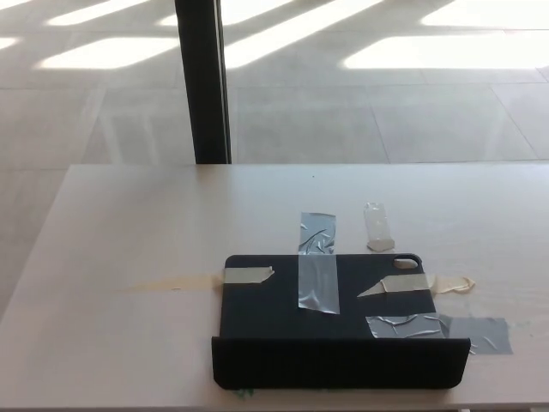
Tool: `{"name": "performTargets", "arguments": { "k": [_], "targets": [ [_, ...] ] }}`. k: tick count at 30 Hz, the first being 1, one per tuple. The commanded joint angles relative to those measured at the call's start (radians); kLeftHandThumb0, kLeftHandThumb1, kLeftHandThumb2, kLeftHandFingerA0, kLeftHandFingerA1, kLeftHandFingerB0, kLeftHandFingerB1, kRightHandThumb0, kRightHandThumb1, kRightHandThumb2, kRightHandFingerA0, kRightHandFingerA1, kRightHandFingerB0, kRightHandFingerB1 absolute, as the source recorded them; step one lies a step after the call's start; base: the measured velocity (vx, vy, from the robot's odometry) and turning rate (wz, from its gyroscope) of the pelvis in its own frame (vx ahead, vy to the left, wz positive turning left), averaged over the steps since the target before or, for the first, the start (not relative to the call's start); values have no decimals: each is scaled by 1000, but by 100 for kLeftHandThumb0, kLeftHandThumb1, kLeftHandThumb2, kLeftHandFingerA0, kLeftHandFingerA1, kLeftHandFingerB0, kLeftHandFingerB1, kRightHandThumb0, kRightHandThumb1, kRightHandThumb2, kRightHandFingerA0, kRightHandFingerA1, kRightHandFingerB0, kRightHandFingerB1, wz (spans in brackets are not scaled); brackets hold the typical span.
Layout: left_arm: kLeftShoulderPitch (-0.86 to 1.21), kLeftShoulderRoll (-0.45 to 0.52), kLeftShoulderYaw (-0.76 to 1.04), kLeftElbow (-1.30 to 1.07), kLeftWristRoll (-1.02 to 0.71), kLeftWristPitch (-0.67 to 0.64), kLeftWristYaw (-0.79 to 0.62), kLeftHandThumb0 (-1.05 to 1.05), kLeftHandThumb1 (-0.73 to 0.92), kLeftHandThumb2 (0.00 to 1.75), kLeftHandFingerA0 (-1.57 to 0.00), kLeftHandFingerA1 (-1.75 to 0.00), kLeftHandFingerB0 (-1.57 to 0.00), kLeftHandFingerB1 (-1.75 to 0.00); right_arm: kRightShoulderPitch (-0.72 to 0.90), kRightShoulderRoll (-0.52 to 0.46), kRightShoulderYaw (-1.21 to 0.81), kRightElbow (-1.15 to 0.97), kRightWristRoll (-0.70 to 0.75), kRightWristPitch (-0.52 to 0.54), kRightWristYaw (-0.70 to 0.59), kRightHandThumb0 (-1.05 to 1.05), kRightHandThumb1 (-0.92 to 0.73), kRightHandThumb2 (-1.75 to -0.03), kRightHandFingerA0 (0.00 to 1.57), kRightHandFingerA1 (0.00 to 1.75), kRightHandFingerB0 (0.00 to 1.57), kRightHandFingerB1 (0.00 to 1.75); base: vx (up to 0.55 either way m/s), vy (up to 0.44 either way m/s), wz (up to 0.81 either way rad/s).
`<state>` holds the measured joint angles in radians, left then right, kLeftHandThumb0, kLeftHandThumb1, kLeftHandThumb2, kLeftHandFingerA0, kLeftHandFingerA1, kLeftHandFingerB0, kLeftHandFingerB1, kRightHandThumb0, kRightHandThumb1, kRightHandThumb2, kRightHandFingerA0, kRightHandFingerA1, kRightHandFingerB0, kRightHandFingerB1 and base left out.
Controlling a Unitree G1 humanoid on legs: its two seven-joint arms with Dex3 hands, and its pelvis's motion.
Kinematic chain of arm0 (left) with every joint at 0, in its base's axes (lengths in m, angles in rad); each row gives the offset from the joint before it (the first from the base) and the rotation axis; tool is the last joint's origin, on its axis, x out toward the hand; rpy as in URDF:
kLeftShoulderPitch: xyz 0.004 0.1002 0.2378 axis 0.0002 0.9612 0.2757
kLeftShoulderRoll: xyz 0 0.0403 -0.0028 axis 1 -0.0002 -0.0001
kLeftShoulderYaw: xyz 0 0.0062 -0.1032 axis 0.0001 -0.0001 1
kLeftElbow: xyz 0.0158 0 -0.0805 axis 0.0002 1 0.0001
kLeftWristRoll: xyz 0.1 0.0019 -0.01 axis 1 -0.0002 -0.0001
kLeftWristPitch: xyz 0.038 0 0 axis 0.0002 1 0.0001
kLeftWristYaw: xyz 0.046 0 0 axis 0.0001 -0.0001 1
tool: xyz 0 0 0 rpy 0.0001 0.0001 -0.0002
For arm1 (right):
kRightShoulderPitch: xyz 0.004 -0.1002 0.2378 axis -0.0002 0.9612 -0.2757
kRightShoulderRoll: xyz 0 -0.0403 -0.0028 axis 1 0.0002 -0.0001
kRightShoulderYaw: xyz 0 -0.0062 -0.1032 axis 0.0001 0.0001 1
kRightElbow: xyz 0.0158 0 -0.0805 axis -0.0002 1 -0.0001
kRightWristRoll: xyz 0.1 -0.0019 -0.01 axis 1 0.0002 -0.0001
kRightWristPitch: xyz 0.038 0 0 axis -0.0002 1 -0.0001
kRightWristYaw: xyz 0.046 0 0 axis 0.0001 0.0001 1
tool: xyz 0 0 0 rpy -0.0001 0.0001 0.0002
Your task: The robot uses its right hand to open a folded tablet cover kept in the middle of the desk
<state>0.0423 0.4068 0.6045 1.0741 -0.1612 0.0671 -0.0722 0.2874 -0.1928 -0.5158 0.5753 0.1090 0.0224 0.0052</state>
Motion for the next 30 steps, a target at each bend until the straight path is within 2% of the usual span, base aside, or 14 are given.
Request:
{"name": "performTargets", "arguments": {
  "k": [1, 4, 10, 11, 17, 19, 20, 21, 23, 24, 25, 26, 27, 30],
  "targets": [
    [-79, 87, 289, 109, -293, 84, 89, -26, 42, 63, -78, -89, -78, -85, -9, 44, -304, -194, 361, 122, -94, -36, -68, -59, 59, 74, 57, 64, 0, 0, 0],
    [-76, 94, 311, 118, -291, 82, 70, -26, 42, 64, -78, -90, -76, -85, -49, 31, -395, -316, 462, 162, -132, -40, -72, -61, 59, 80, 50, 60, 0, 0, 0],
    [-82, 96, 323, 129, -270, 79, 78, -26, 42, 63, -78, -90, -78, -85, -165, -14, -461, -416, 483, 169, -201, -38, -74, -62, 60, 83, 49, 58, 0, 0, 0],
    [-85, 97, 332, 131, -275, 82, 79, -26, 42, 64, -77, -90, -76, -85, -211, -45, -450, -451, 458, 183, -217, -41, -74, -62, 57, 74, 51, 62, 0, 0, 0],
    [-98, 102, 336, 135, -260, 81, 87, -27, 41, 65, -80, -91, -78, -86, -465, -122, -324, -647, 346, 242, -246, -52, -71, -65, 67, 94, 54, 75, 0, 0, 0],
    [-101, 103, 341, 135, -262, 85, 83, -26, 42, 64, -79, -90, -79, -86, -535, -102, -193, -763, 275, 257, -222, -41, -72, -72, 64, 100, 52, 83, 0, 0, 0],
    [-101, 102, 341, 134, -262, 84, 84, -25, 43, 64, -79, -90, -79, -86, -538, -104, -158, -770, 250, 236, -188, -44, -51, -105, 74, 96, 51, 78, 0, 0, 0],
    [-101, 100, 341, 134, -262, 83, 86, -25, 43, 64, -79, -90, -79, -86, -533, -115, -126, -769, 216, 213, -147, -44, -51, -105, 74, 96, 51, 78, 0, 0, 0],
    [-98, 99, 334, 133, -257, 76, 81, -27, 42, 66, -79, -90, -79, -87, -522, -120, -20, -792, 123, 177, -95, -43, -47, -101, 71, 88, 55, 77, 0, 0, 0],
    [-96, 99, 328, 135, -251, 73, 78, -27, 43, 63, -82, -91, -77, -85, -525, -111, 10, -791, 132, 144, -56, -42, -55, -80, 70, 95, 56, 79, 0, 0, 0],
    [-96, 101, 326, 137, -249, 74, 77, -28, 42, 64, -82, -91, -72, -82, -529, -112, 85, -783, 88, 103, -18, -22, -56, -77, 70, 84, 55, 71, 0, 0, 0],
    [-92, 101, 323, 140, -246, 73, 79, -28, 42, 63, -82, -91, -74, -82, -519, -128, 150, -783, 44, 96, 11, -29, -43, -93, 70, 84, 51, 70, 0, 0, 0],
    [-92, 101, 326, 142, -250, 73, 74, -28, 42, 63, -79, -89, -73, -82, -519, -136, 189, -790, -3, 104, -4, -33, -57, -60, 72, 76, 63, 61, 0, 0, 0],
    [-94, 100, 329, 142, -254, 70, 73, -28, 41, 63, -81, -91, -71, -82, -518, -175, 292, -789, -134, 82, -26, -52, -56, -57, 78, 68, 64, 51, 0, 0, 0]
  ]
}}
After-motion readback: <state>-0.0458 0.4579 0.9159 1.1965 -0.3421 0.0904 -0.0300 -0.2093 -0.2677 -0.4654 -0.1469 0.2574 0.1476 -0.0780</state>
